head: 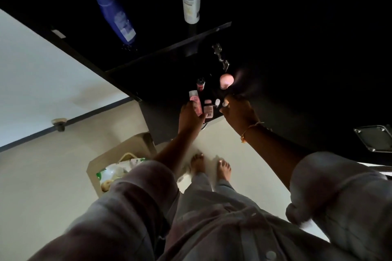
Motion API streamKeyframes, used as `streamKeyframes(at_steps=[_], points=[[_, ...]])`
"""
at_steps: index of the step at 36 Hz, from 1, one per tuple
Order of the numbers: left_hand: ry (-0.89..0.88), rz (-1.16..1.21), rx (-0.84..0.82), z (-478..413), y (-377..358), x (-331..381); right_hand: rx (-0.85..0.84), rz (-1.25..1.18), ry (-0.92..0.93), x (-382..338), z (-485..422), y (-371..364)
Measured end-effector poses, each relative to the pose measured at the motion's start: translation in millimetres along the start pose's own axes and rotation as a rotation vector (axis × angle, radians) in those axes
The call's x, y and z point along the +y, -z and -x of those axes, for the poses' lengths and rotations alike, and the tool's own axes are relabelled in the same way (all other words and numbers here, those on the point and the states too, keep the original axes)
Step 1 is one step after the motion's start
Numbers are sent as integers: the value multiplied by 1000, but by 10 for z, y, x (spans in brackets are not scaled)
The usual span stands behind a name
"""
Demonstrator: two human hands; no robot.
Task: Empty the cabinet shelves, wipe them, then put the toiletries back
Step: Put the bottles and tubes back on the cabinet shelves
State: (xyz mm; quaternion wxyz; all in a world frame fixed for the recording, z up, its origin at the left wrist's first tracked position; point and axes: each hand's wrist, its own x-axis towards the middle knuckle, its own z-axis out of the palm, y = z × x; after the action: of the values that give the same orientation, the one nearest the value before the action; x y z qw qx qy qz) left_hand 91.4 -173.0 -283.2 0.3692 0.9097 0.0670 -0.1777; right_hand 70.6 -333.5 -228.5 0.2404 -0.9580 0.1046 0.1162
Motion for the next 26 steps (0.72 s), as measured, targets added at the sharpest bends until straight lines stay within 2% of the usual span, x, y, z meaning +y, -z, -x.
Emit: streamKeyframes(at_steps=[8, 16, 20, 26], points=[[-132, -145, -7, -75, -221, 18, 8, 98, 108, -27, -133, -154], [-76, -132, -12, -152, -444, 82, -3, 306, 151, -17, -224, -200], [-63, -74, -6, -199, -453, 165, 15, 337, 180, 23, -271, -249], [-32, -163, 34, -257, -529, 183, -32, 350, 188, 37, -336, -284]])
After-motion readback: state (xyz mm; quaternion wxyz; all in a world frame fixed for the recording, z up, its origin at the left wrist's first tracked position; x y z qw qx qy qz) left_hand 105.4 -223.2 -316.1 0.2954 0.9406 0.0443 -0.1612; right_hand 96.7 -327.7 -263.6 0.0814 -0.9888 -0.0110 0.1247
